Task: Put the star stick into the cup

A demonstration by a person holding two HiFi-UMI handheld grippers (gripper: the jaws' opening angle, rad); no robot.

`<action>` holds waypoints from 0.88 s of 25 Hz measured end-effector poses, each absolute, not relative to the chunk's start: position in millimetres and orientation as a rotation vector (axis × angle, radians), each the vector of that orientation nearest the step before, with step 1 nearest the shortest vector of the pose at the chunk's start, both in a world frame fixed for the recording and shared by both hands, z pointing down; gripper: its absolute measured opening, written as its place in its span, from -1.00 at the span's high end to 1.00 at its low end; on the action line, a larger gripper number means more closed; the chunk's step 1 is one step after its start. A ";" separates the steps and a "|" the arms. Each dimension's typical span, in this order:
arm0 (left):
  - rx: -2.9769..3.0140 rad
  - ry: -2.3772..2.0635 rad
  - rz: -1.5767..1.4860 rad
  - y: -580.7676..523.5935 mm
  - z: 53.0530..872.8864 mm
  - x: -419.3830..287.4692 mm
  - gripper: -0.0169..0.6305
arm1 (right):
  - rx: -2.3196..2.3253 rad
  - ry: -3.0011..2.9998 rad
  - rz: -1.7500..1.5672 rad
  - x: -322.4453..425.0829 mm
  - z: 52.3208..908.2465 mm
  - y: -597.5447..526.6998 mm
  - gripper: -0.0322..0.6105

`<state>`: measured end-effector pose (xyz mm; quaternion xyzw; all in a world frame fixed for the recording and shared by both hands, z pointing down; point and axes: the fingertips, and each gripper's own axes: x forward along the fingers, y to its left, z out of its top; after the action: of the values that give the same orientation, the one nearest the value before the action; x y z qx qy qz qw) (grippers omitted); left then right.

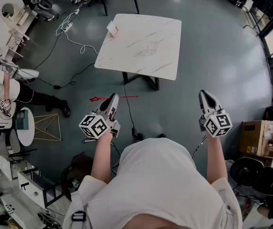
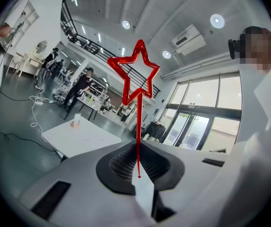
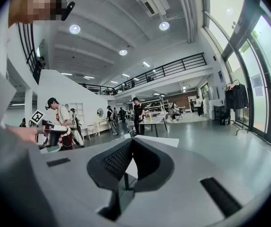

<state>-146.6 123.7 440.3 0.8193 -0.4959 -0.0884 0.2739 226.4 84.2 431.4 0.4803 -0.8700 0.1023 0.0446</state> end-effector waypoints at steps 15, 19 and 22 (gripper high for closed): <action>2.213 -1.300 -0.243 132.5 445.0 -149.9 0.88 | 1.485 -2.654 0.330 218.3 428.4 98.2 0.82; 2.213 -1.286 -0.239 133.7 448.1 -156.6 0.88 | 1.505 -2.639 0.368 212.4 434.1 101.5 0.82; 2.213 -1.272 -0.228 134.0 449.6 -163.9 0.88 | 1.521 -2.620 0.385 206.1 437.1 104.1 0.82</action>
<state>-163.9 134.0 449.6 0.8277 -0.4756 -0.0852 0.2855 206.1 104.1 437.1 0.4976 -0.8571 0.1260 0.0436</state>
